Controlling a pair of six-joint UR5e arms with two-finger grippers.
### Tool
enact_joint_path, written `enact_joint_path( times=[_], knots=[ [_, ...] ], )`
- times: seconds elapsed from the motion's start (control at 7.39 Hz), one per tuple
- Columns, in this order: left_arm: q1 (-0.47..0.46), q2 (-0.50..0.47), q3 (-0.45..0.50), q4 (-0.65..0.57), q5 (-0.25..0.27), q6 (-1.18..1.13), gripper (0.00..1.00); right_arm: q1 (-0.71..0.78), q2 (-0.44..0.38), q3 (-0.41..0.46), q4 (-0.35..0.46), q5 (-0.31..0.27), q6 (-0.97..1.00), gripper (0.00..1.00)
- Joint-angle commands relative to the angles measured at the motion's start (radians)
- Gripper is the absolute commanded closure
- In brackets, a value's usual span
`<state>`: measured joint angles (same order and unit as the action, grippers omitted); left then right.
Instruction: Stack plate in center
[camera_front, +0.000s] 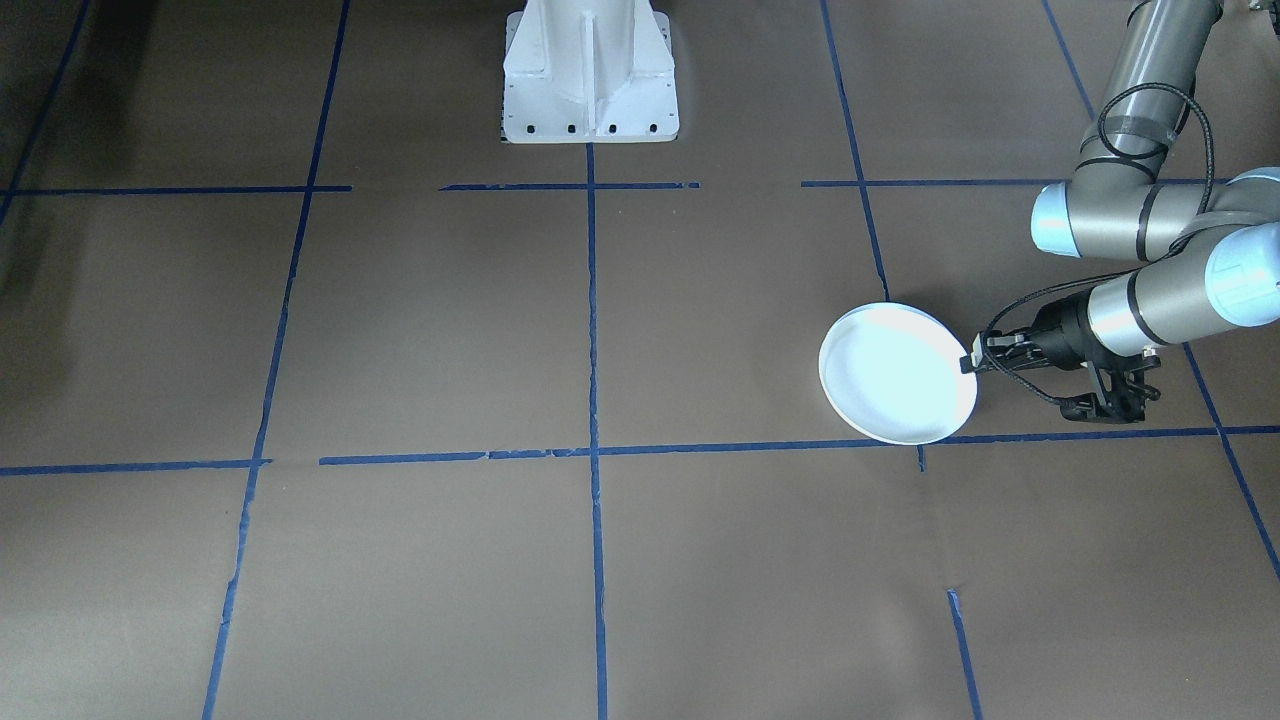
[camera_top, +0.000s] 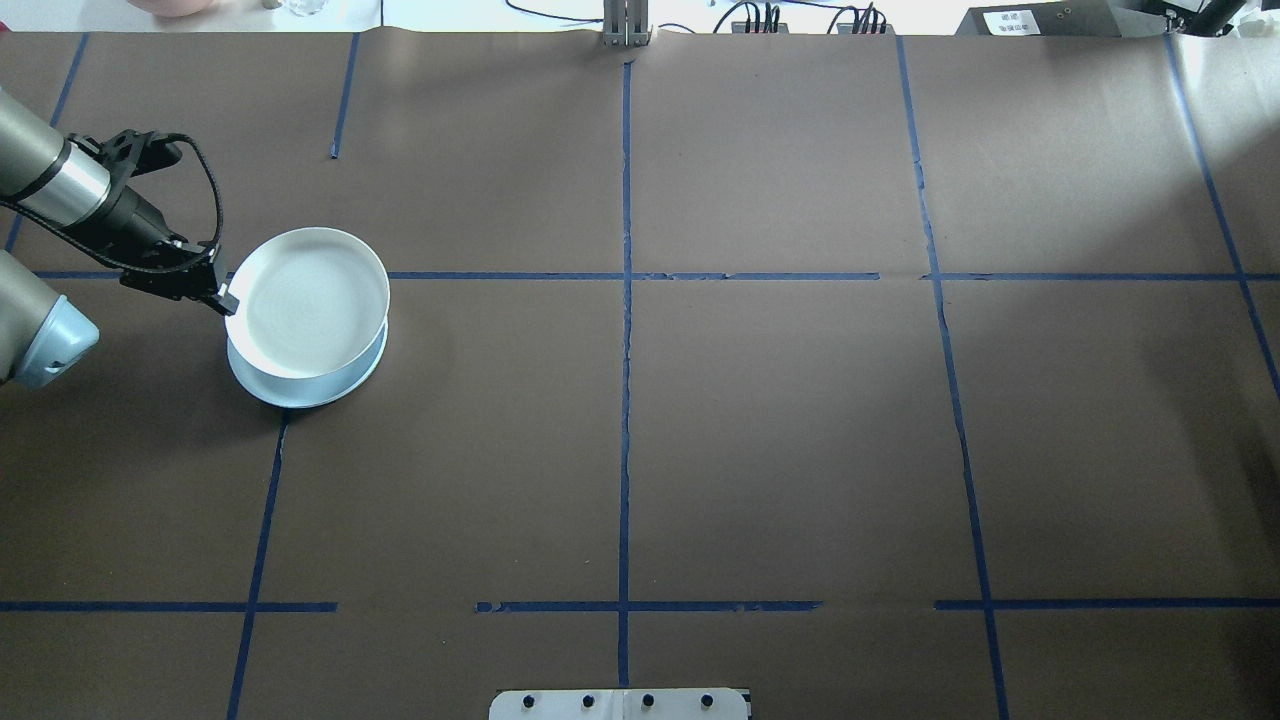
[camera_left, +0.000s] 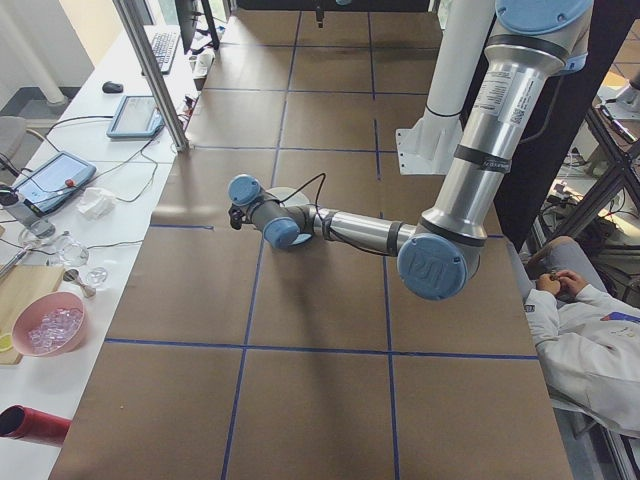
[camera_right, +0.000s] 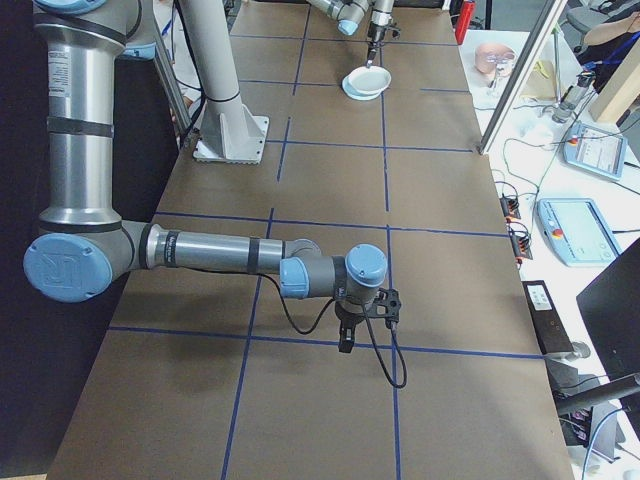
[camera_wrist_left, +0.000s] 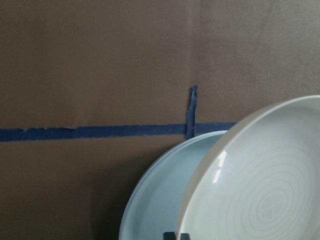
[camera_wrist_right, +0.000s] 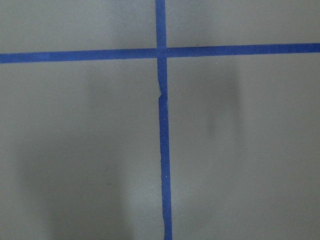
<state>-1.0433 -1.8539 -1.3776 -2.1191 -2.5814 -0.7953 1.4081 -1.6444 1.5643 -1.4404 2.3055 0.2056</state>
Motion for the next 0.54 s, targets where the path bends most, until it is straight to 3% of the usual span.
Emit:
enact_joint_path(
  times=[0.0, 0.41],
  knots=[
    [-0.004, 0.042, -0.027, 0.042, 0.0, 0.08, 1.0, -0.001, 0.0, -0.001, 0.0, 0.0, 0.0, 0.0],
    [0.0, 0.038, -0.032, 0.045, 0.001, 0.067, 1.0, -0.001, 0.0, -0.001, 0.0, 0.0, 0.0, 0.0]
  ],
)
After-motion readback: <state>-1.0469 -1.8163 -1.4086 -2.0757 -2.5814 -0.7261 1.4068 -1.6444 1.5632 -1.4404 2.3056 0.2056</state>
